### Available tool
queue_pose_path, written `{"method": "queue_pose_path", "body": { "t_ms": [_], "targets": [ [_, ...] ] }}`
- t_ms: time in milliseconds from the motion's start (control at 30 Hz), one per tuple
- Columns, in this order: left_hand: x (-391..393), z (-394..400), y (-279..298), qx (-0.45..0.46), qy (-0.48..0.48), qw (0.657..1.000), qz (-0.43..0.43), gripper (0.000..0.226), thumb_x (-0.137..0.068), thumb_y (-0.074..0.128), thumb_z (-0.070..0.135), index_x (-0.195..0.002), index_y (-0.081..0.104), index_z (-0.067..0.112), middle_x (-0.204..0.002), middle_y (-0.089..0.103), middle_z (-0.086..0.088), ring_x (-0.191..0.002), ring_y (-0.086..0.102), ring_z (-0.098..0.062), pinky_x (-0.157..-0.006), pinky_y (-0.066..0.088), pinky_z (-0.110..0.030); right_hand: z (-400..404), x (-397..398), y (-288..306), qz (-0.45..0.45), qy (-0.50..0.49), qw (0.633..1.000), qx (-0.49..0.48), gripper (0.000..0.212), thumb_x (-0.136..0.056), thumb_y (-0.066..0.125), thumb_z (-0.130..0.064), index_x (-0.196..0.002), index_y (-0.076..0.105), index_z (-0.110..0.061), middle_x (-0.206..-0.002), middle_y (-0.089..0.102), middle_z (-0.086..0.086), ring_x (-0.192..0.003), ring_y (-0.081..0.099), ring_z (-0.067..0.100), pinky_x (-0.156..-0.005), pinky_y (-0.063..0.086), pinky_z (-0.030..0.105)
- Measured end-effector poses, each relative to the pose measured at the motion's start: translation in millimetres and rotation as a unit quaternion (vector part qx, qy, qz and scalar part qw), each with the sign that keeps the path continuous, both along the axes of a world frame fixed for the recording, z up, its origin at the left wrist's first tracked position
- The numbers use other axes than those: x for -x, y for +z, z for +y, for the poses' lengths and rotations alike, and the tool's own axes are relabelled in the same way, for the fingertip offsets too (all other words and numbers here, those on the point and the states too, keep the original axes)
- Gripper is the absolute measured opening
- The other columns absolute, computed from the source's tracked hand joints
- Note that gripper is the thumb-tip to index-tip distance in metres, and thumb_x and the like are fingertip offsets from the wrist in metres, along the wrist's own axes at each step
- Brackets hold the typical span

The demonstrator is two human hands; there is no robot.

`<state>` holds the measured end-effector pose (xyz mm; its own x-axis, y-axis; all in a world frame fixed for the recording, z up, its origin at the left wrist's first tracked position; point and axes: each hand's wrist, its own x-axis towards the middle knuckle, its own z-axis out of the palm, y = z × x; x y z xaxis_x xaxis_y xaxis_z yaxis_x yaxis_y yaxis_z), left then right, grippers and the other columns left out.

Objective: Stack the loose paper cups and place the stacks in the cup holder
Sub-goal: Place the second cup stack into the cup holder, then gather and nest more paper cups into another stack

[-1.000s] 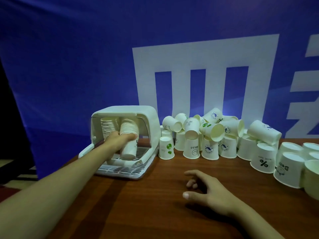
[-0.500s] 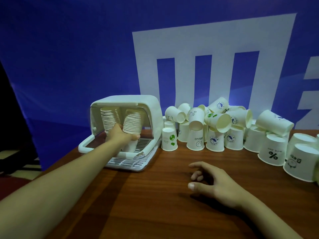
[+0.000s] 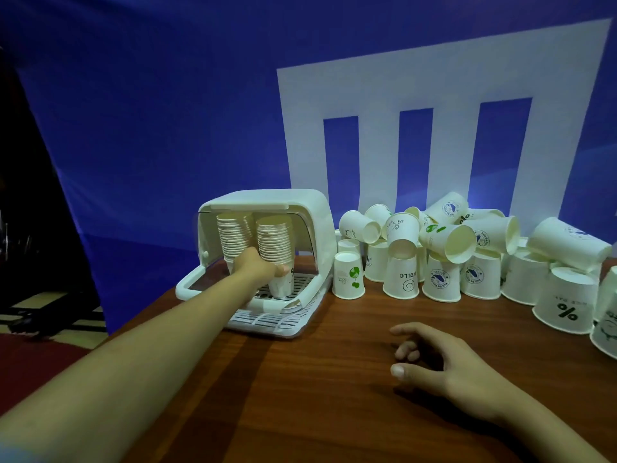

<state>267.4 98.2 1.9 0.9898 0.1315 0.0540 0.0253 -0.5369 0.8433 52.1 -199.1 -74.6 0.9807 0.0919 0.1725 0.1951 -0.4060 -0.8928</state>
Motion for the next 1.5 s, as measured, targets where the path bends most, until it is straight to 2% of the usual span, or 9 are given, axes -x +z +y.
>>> {"method": "queue_pose_path", "body": {
  "t_ms": [367,600,733,867,1033,1133,1233,1400,1500],
  "targets": [
    [21.8,11.5,7.5,-0.014,0.052,0.998,-0.013,0.036,-0.076,0.093,0.027,-0.091,0.065,0.010,-0.092,0.068,-0.007,-0.089,0.065,-0.028,-0.081,0.057,-0.041,-0.1,1.0,3.7,0.010,-0.001,1.000,0.013,0.049,-0.078,0.089,-0.036,-0.122,0.067,-0.037,-0.103,0.071,-0.006,-0.100,0.066,0.008,-0.090,0.055,0.024],
    [82.4,-15.5,13.8,0.047,0.002,0.959,-0.281,0.023,-0.088,0.072,0.006,-0.090,0.058,0.024,-0.079,0.061,0.004,-0.071,0.058,-0.012,-0.074,0.058,-0.041,2.4,-0.8,7.7,0.012,-0.002,0.999,0.050,0.048,-0.078,0.086,-0.043,-0.121,0.066,-0.038,-0.104,0.070,-0.006,-0.100,0.064,0.004,-0.091,0.054,0.023],
    [114.1,-65.9,1.0,-0.104,-0.180,0.895,-0.394,0.009,-0.089,0.070,0.018,-0.091,0.061,0.020,-0.086,0.061,0.007,-0.078,0.056,-0.011,-0.070,0.050,-0.033,4.1,1.0,8.1,0.009,-0.005,0.998,0.056,0.043,-0.081,0.085,-0.038,-0.120,0.067,-0.035,-0.105,0.070,-0.005,-0.099,0.064,0.004,-0.089,0.053,0.019],
    [96.1,-111.9,-17.6,-0.429,-0.292,0.733,-0.439,0.035,-0.084,0.070,0.026,-0.114,0.061,0.011,-0.116,0.060,-0.010,-0.109,0.057,-0.031,-0.086,0.048,-0.044,5.3,1.1,7.9,0.006,-0.008,0.999,0.049,0.039,-0.083,0.086,-0.034,-0.118,0.069,-0.030,-0.104,0.071,-0.002,-0.097,0.065,0.009,-0.086,0.054,0.020],
    [51.5,-143.1,-23.4,-0.672,-0.240,0.628,-0.312,0.075,-0.095,0.064,0.016,-0.159,0.025,0.015,-0.169,0.021,-0.017,-0.158,0.014,-0.037,-0.123,0.022,-0.047,3.4,0.1,5.6,-0.003,-0.015,0.999,0.048,0.040,-0.078,0.087,-0.043,-0.112,0.071,-0.033,-0.102,0.072,-0.002,-0.095,0.066,0.007,-0.086,0.055,0.020],
    [35.2,-146.9,-20.1,-0.753,-0.231,0.557,-0.264,0.066,-0.106,0.050,0.019,-0.163,0.016,0.013,-0.174,0.006,-0.017,-0.161,-0.002,-0.037,-0.129,0.006,-0.049,3.8,-1.0,5.3,-0.001,-0.016,0.999,0.049,0.040,-0.080,0.087,-0.039,-0.115,0.070,-0.030,-0.104,0.072,0.000,-0.091,0.065,0.004,-0.084,0.053,0.016],
    [22.1,-143.7,-20.7,-0.772,-0.232,0.533,-0.258,0.053,-0.110,0.037,0.016,-0.159,0.022,0.004,-0.170,0.019,-0.023,-0.159,0.006,-0.042,-0.128,0.007,-0.053,3.3,-0.9,6.0,-0.004,-0.019,0.999,0.045,0.040,-0.080,0.087,-0.037,-0.115,0.071,-0.027,-0.106,0.072,0.003,-0.088,0.061,0.001,-0.086,0.054,0.019],
    [32.0,-146.8,-16.6,-0.772,-0.179,0.510,-0.335,0.046,-0.105,0.043,0.014,-0.151,0.043,0.012,-0.144,0.050,-0.008,-0.134,0.048,-0.030,-0.109,0.038,-0.039,5.3,0.0,7.2,0.000,-0.020,0.999,0.035,0.041,-0.080,0.087,-0.035,-0.116,0.071,-0.023,-0.107,0.072,0.007,-0.088,0.060,0.001,-0.089,0.054,0.025],
    [44.7,-147.2,-8.0,-0.770,-0.163,0.527,-0.321,0.035,-0.106,0.043,0.011,-0.138,0.057,0.010,-0.140,0.047,-0.009,-0.135,0.042,-0.032,-0.107,0.034,-0.040,4.8,0.3,7.1,-0.003,-0.024,0.999,0.031,0.039,-0.081,0.087,-0.033,-0.115,0.072,-0.020,-0.106,0.073,0.008,-0.086,0.060,0.002,-0.090,0.055,0.027]
  ]
}}
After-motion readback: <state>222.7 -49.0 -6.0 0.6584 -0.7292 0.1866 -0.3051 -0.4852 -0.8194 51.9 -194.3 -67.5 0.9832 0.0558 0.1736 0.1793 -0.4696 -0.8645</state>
